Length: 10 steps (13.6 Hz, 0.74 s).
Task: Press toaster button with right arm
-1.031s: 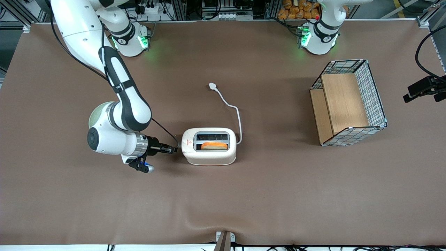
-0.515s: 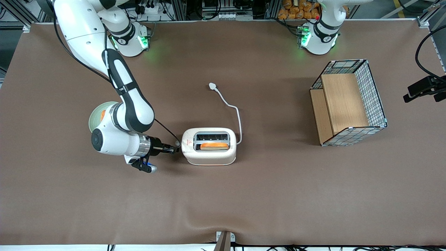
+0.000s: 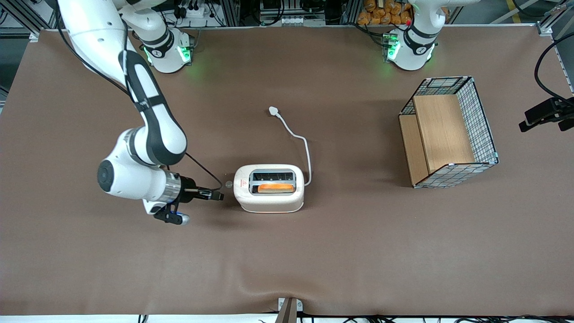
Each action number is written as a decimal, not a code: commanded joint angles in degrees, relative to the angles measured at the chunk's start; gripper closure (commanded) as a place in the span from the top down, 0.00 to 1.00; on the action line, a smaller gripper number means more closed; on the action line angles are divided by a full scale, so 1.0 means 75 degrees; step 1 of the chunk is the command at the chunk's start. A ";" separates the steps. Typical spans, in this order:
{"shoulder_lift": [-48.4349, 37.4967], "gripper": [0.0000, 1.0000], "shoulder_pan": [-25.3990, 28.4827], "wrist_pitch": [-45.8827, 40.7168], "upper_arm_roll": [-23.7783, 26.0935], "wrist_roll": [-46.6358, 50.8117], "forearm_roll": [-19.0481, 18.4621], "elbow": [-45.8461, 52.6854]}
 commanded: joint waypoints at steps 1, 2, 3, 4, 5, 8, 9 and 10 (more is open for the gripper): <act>-0.0525 1.00 -0.0060 -0.0478 -0.0209 -0.0088 -0.0325 -0.0163; -0.0712 1.00 -0.0060 -0.0701 -0.0361 -0.0111 -0.0454 -0.0163; -0.0900 1.00 -0.0060 -0.0946 -0.0490 -0.0111 -0.0687 -0.0175; -0.1076 1.00 -0.0060 -0.1239 -0.0654 -0.0123 -0.1003 -0.0175; -0.1286 1.00 -0.0060 -0.1532 -0.0807 -0.0123 -0.1261 -0.0175; -0.2013 1.00 -0.0060 -0.2050 -0.1217 -0.0123 -0.1882 -0.0397; -0.2259 1.00 -0.0072 -0.2155 -0.1276 -0.0123 -0.2256 -0.0444; -0.2458 1.00 -0.0072 -0.2295 -0.1288 -0.0135 -0.2712 -0.0445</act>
